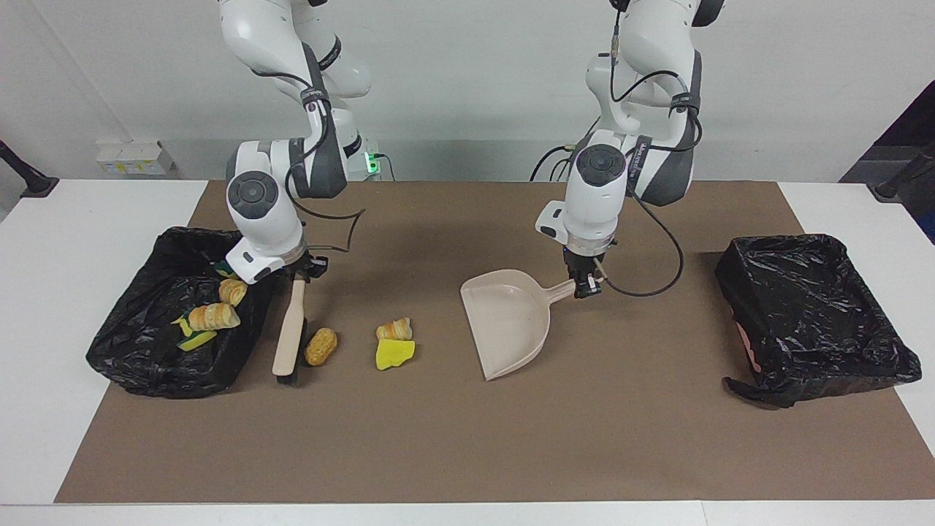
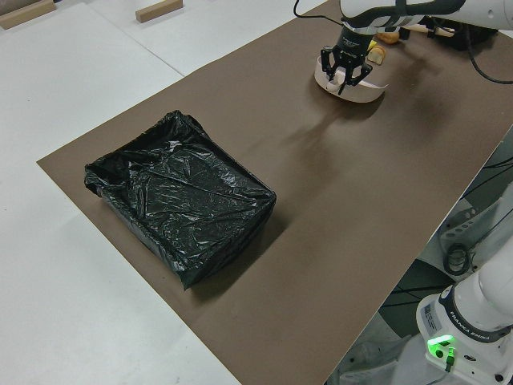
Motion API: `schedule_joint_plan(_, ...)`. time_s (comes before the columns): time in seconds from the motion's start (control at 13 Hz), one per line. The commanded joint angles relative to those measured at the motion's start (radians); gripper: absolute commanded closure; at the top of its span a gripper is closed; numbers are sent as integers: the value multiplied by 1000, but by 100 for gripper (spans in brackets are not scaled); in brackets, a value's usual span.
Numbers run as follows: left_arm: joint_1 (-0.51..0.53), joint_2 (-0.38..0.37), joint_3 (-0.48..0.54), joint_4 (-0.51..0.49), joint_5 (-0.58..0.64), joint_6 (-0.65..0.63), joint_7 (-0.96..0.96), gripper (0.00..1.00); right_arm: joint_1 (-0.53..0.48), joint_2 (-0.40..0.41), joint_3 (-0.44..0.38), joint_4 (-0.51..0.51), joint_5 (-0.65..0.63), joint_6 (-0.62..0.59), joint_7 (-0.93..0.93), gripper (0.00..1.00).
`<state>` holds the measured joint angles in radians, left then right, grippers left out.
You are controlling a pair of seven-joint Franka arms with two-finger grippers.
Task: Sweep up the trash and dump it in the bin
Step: 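Sweep the yellow sponge and bread into the dustpan with the right gripper's brush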
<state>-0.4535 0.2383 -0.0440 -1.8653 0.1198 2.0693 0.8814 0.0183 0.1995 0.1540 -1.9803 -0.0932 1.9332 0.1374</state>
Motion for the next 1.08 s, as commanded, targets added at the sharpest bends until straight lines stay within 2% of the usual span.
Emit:
schedule_joint_plan(0.0,-20,-34,10,-48,18,37,-25,100,31,18,4,-8,72,44,17,100)
schedule_joint_plan(0.46,-14,-34,9,-48,17,41,-30,100,132,58,6,26,161,76,82,100)
schedule_joint_plan(0.61,-13,-34,9,-49,17,45,-30,100,179,72,7,50,234,76,87,100)
schedule_joint_plan(0.84,-10,-42,9,-72,17,72,-28,100,264,74,6,77,270,82,94,100)
schedule_joint_plan(1.0,-8,-45,9,-77,17,78,-28,100,282,72,10,77,309,69,120,100)
